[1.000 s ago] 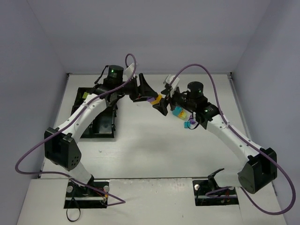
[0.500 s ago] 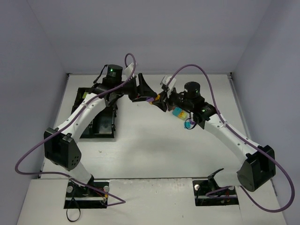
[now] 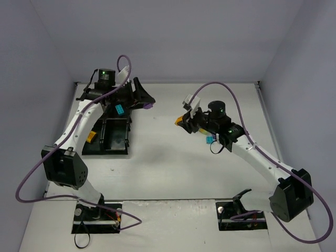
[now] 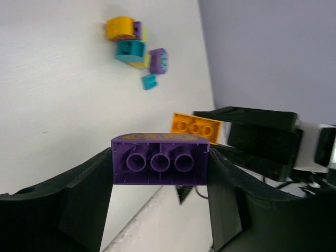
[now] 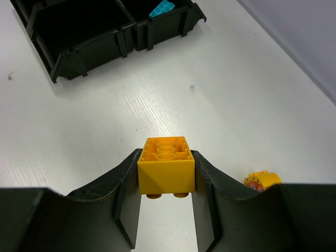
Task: Sort the legos into containers by color
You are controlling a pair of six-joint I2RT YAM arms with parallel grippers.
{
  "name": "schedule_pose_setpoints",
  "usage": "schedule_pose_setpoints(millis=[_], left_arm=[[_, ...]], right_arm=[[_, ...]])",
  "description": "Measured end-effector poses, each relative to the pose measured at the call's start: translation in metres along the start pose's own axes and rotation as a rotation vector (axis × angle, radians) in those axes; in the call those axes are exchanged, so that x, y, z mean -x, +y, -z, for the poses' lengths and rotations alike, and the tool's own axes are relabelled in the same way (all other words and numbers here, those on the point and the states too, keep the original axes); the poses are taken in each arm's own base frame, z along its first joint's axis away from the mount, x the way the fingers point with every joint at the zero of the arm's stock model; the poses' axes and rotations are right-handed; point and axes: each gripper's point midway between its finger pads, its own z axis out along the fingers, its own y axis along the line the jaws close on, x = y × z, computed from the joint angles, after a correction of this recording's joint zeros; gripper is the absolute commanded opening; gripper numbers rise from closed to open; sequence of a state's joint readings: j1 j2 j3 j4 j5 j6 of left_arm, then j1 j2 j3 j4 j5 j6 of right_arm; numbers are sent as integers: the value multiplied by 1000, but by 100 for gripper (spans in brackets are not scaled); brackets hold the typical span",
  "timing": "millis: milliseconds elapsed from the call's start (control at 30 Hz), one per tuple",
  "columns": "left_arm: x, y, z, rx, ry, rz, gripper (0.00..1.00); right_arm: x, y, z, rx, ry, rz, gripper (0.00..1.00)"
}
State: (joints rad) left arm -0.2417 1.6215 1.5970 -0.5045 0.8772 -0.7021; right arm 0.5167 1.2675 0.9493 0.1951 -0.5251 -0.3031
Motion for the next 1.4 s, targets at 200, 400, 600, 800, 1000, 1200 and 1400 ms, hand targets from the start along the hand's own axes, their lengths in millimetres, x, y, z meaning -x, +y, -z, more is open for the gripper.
schedule_pose_setpoints(millis=[200, 400, 600, 800, 1000, 1200, 1400], left_arm=[[-3, 63, 21, 296, -62, -61, 23], [-24, 151, 45, 682, -90, -79, 29], [-35, 207, 63, 932, -85, -75, 44], [-32, 238, 63, 1026, -86, -86, 64], [-32, 256, 64, 1065, -83, -73, 76], [-27, 255, 63, 1050, -96, -87, 78], [-24, 224, 59, 930, -130, -227, 78]], right_arm=[[-10, 2, 9, -23, 31, -21, 0], [-5, 3, 17, -35, 25, -37, 0], [-1, 6, 24, -40, 20, -49, 0], [-8, 9, 26, -36, 35, -71, 0], [-10, 11, 29, -37, 36, -83, 1], [-9, 13, 31, -40, 34, -109, 0], [3, 9, 27, -49, 27, -208, 0]])
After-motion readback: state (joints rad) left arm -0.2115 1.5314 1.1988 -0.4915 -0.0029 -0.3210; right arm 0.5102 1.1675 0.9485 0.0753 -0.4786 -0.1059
